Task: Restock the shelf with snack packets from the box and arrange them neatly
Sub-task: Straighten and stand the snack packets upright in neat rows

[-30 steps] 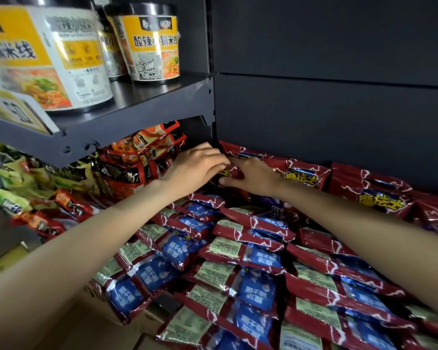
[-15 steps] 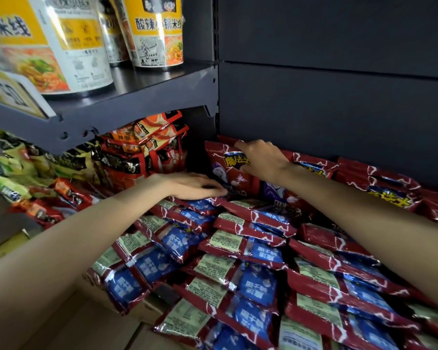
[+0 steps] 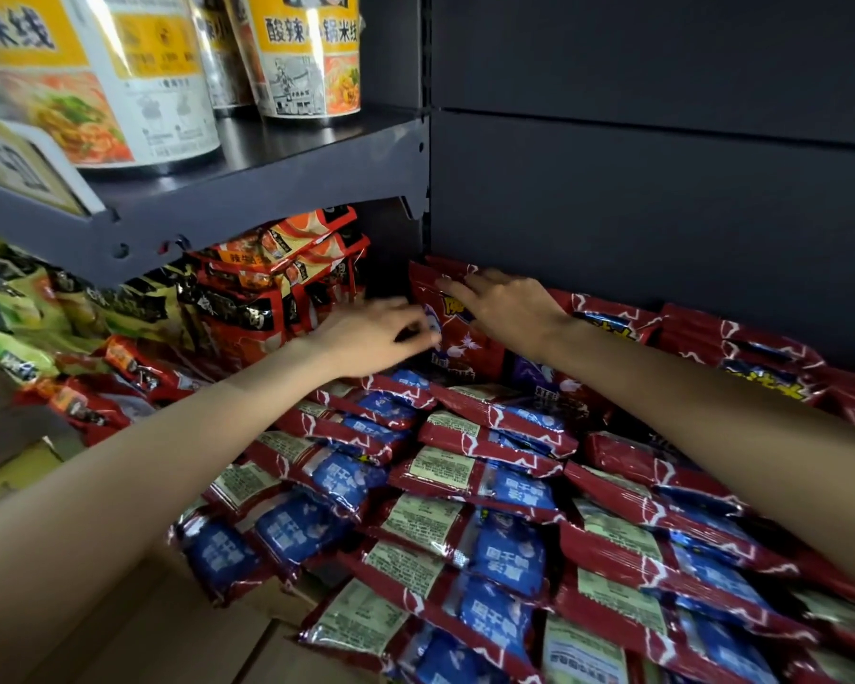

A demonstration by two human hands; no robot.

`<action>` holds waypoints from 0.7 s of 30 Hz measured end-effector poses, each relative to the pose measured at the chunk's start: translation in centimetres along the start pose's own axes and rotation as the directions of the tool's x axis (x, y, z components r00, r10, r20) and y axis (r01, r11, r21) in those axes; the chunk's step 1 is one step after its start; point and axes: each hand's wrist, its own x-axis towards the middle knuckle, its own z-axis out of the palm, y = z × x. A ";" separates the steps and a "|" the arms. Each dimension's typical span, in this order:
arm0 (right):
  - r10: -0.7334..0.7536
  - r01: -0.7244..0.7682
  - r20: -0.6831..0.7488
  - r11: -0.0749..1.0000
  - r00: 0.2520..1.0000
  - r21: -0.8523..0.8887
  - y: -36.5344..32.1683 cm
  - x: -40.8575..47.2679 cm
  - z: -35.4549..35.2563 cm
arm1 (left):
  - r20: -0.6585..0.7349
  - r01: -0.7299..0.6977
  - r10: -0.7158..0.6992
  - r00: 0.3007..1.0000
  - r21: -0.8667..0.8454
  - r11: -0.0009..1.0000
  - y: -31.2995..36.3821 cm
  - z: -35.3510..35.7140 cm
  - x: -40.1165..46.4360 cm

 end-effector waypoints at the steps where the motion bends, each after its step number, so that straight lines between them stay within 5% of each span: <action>1: -0.028 0.022 -0.051 0.994 0.998 -0.109 0.4 0.2 0.1 | -0.079 0.021 -0.021 0.997 -0.002 1.000 0.2 -0.2 0.2; 4: 0.015 -0.043 -0.108 0.964 0.994 -0.264 1.3 -0.2 -0.9 | -0.146 0.025 -0.031 0.989 -0.043 0.999 -0.1 -0.5 1.3; 9: 0.152 -0.151 0.012 0.987 0.988 -0.049 2.5 -0.6 -1.3 | -0.122 0.016 -0.027 0.992 -0.090 0.996 0.7 0.1 3.1; 15: 0.145 -0.146 0.061 0.989 0.988 0.009 2.4 0.6 -1.2 | -0.106 -0.077 0.091 0.990 0.129 0.989 0.5 1.5 4.1; 17: 0.141 -0.142 0.015 0.985 0.990 0.103 2.9 -0.3 -1.8 | -0.115 -0.137 0.161 0.980 0.192 0.972 0.8 1.5 4.4; 21: 0.065 -0.027 -0.300 0.991 0.952 0.132 5.3 -5.9 -3.3 | -0.126 -0.183 0.212 0.969 0.209 0.961 1.8 1.4 5.3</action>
